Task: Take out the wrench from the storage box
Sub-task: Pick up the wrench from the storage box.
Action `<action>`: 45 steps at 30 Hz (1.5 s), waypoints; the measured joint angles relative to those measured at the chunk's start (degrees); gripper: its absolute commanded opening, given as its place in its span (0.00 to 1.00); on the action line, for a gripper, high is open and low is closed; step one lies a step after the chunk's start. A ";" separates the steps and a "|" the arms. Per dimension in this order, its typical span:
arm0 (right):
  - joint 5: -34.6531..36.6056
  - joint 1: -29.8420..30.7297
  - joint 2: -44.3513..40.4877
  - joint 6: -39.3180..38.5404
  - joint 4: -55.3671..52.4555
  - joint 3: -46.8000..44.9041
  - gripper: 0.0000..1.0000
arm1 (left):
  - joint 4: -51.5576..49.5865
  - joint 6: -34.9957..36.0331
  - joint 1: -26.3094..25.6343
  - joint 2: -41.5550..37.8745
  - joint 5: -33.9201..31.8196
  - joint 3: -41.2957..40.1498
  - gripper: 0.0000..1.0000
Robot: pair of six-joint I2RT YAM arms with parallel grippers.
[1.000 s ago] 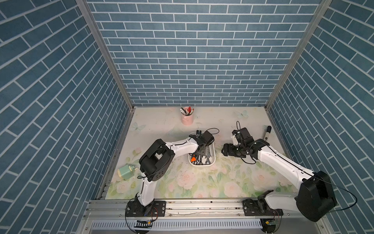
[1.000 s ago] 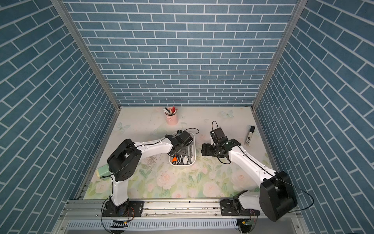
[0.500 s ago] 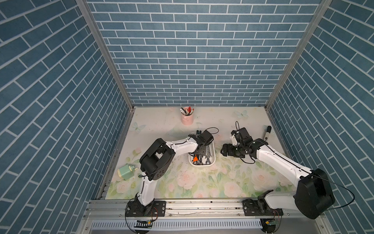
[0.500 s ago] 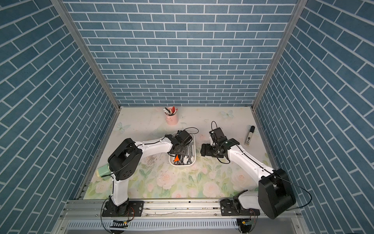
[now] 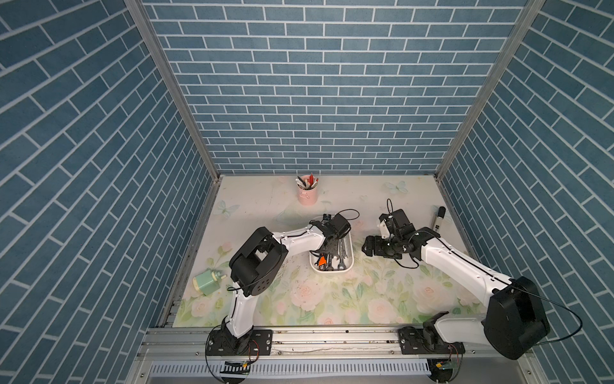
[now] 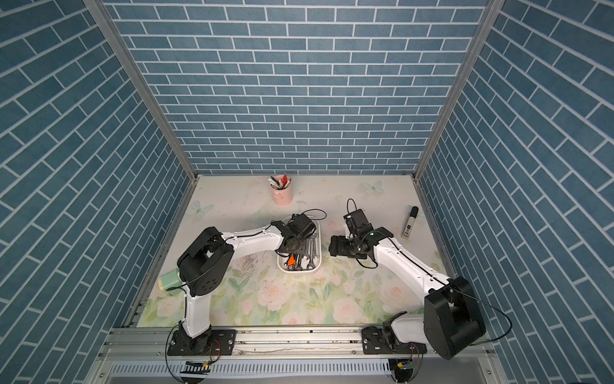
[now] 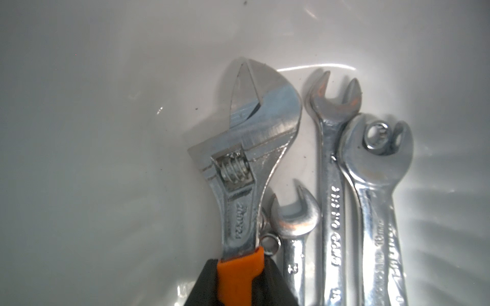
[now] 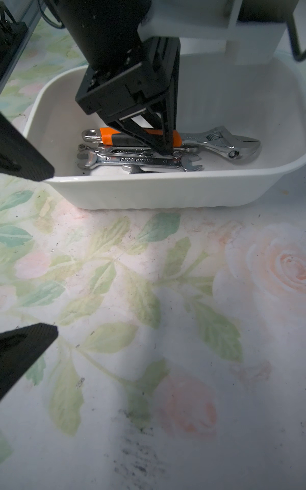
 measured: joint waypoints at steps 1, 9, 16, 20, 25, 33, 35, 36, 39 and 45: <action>0.00 0.00 0.00 0.00 0.00 0.00 0.88 | 0.00 -0.02 0.00 -0.02 -0.02 0.00 0.12; -0.31 0.00 -0.13 0.00 0.00 0.00 0.89 | -1.16 0.02 0.00 -0.70 0.00 0.07 0.09; -0.61 0.00 -0.31 0.02 0.00 0.22 0.88 | -3.34 0.22 0.17 -2.82 0.00 1.29 0.08; -0.68 0.00 -0.52 0.02 -0.02 0.24 0.88 | -3.96 0.50 0.33 -3.98 -0.09 2.58 0.08; -0.94 0.00 -0.52 0.02 -0.02 0.55 0.88 | -5.11 1.14 1.11 -5.62 -0.26 3.23 0.08; -1.25 0.00 -0.52 0.02 -0.04 1.99 0.88 | -7.39 2.64 3.89 -9.60 -1.05 3.87 0.07; -1.36 0.00 -0.52 0.02 -0.04 2.25 0.88 | -7.72 2.95 4.87 -10.84 -1.31 3.87 0.07; -1.46 0.00 -0.52 0.02 -0.02 2.32 0.88 | -7.80 3.17 5.55 -11.56 -1.42 3.78 0.07; -1.53 0.00 -0.52 0.02 -0.07 2.36 0.88 | -7.58 3.89 7.76 -13.97 -1.68 2.40 0.07; -1.68 0.00 -0.46 0.02 -0.20 2.99 0.88 | -5.97 5.20 12.37 -17.05 -2.43 -3.69 0.07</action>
